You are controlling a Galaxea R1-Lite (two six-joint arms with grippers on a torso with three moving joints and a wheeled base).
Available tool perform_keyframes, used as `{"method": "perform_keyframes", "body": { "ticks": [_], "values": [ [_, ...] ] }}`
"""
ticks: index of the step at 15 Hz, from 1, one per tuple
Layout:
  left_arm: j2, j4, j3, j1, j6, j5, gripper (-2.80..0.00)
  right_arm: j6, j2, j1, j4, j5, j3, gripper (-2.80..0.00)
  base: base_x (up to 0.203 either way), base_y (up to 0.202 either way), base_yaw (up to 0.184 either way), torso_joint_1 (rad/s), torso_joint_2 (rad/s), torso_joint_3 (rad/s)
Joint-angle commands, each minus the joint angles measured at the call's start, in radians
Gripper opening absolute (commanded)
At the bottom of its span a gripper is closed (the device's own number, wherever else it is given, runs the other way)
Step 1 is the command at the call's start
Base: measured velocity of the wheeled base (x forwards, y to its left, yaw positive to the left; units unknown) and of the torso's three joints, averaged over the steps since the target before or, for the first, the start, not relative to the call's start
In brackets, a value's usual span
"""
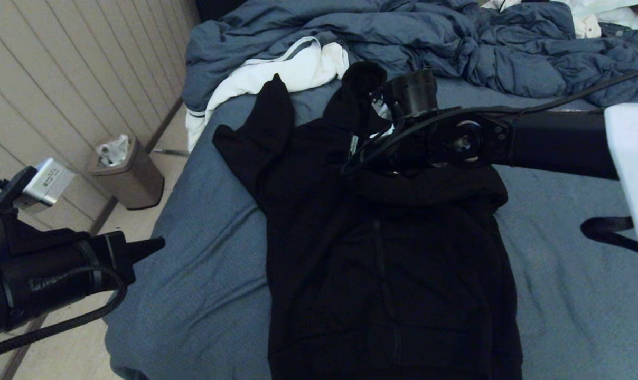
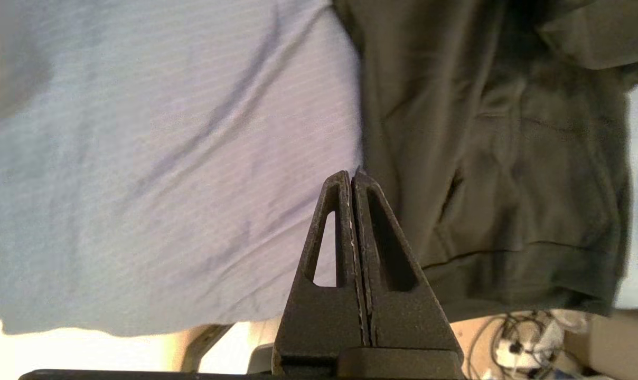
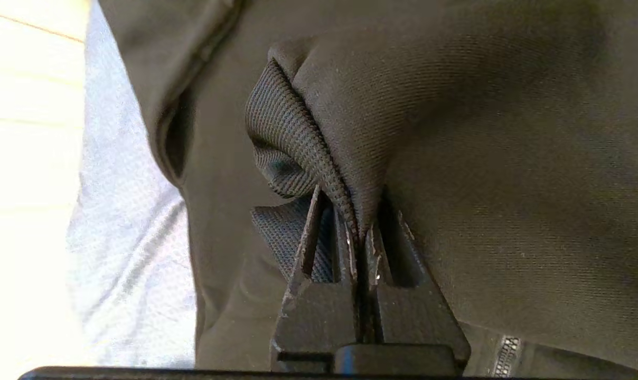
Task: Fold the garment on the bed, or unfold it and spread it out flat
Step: Fold the black sweatshirt
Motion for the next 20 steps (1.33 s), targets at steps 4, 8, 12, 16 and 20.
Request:
{"method": "perform_keyframes", "body": {
  "ticks": [4,8,12,16,20],
  "values": [
    [-0.013,-0.002,0.015,0.002,-0.004,-0.005,-2.80,-0.013,0.007,0.021,0.006,-0.050,0.000,-2.80,0.000,0.000,0.000,0.000,0.00,0.000],
    [-0.016,-0.002,0.015,0.002,-0.004,-0.003,-2.80,-0.026,-0.018,0.042,-0.001,-0.050,0.000,-2.80,0.000,0.000,0.000,0.000,0.00,0.000],
    [-0.033,0.003,0.015,0.002,-0.004,-0.003,-2.80,-0.040,-0.006,0.067,0.013,-0.070,0.002,0.00,0.000,0.000,0.000,0.000,0.00,0.000],
    [-0.036,0.006,0.017,0.002,-0.004,-0.003,-2.80,-0.061,-0.011,0.065,0.013,-0.074,0.002,0.00,0.000,0.000,0.000,0.000,0.00,0.000],
    [-0.032,0.011,0.002,0.002,-0.004,-0.002,-2.80,-0.061,-0.069,0.058,0.051,-0.073,0.002,0.00,0.000,0.000,0.000,0.000,0.00,0.000]
  ]
}}
